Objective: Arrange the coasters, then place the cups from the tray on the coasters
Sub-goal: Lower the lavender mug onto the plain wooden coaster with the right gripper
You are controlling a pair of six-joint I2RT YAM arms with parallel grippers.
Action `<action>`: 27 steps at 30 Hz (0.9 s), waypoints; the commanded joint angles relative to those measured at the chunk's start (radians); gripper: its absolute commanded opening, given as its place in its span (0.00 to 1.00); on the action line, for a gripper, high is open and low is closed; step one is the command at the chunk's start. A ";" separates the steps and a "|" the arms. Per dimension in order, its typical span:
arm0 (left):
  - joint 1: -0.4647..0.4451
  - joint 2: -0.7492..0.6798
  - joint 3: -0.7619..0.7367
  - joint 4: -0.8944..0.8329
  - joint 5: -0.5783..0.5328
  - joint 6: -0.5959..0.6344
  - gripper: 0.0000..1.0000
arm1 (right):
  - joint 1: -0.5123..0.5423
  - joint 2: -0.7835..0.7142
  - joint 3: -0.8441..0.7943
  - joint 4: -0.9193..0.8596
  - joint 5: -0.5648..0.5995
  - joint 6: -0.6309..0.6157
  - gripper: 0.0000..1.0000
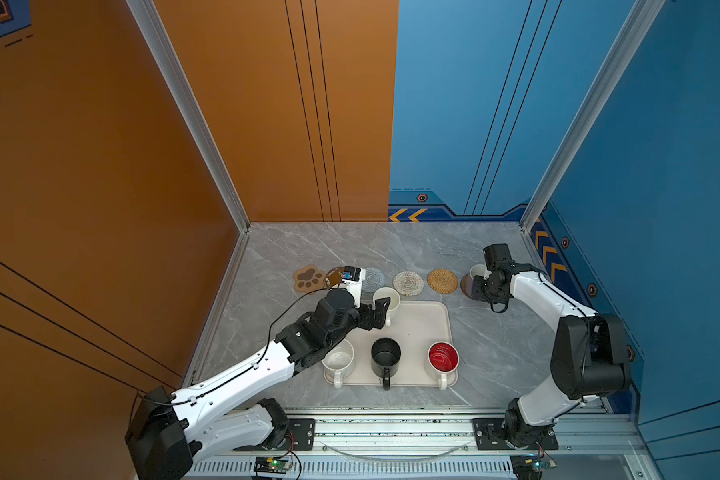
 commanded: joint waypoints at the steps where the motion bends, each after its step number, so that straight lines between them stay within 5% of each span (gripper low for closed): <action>1: -0.001 0.011 0.023 -0.007 -0.003 0.003 0.96 | -0.004 0.003 0.052 0.063 0.020 -0.016 0.00; 27: -0.001 0.015 0.024 -0.002 0.001 -0.001 0.96 | -0.032 0.037 0.039 0.129 0.054 -0.031 0.00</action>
